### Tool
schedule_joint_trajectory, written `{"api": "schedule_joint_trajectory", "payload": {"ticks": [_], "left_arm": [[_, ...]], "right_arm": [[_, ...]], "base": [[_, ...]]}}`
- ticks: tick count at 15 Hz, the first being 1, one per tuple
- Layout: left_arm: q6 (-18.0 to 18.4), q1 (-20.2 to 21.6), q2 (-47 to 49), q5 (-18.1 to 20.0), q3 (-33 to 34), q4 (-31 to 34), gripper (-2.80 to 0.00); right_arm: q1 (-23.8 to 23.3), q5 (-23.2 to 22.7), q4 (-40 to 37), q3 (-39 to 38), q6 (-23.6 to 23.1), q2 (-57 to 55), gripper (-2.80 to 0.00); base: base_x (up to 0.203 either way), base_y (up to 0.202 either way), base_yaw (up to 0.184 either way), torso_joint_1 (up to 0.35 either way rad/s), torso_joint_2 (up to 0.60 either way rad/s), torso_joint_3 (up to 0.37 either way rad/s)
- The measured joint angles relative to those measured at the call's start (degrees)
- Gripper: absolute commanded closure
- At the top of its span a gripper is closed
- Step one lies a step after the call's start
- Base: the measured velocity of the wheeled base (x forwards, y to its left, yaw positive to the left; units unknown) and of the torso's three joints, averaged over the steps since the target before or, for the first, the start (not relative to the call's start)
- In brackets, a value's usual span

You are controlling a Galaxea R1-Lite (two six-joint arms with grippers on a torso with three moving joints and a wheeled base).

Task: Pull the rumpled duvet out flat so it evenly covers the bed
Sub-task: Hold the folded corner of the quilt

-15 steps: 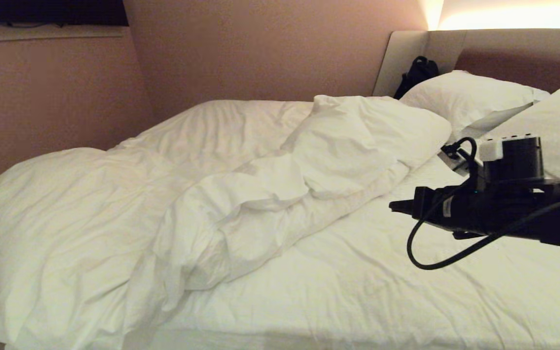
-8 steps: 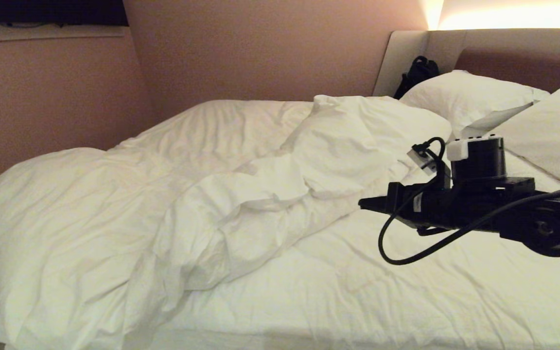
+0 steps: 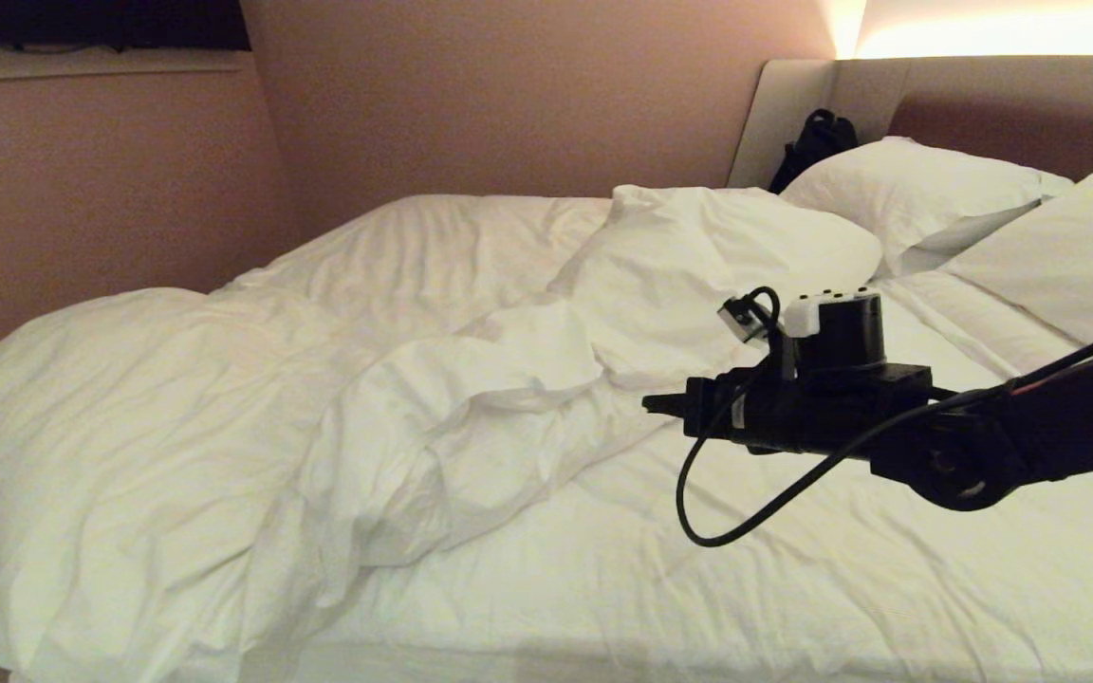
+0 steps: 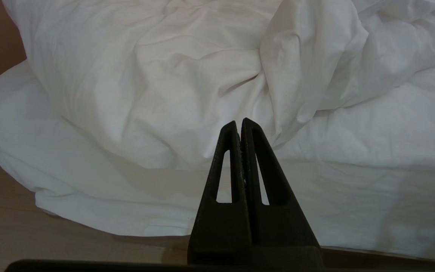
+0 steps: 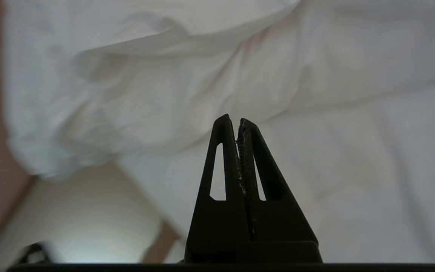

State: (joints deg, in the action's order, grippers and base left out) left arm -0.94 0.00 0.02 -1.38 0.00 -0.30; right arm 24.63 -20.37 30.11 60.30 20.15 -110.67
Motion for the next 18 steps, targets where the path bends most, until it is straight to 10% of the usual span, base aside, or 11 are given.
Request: {"api": "schedule_joint_trajectory", "payload": {"ticks": [18], "left_arm": [[0.01,0.00,0.00,0.01,0.00,-0.03,0.00]], "right_arm": [[15.14,26.48,11.40,8.40,-24.49,-12.93,0.00]], "base": [[0.000,0.000,0.000,0.000,0.00,0.000]]}}
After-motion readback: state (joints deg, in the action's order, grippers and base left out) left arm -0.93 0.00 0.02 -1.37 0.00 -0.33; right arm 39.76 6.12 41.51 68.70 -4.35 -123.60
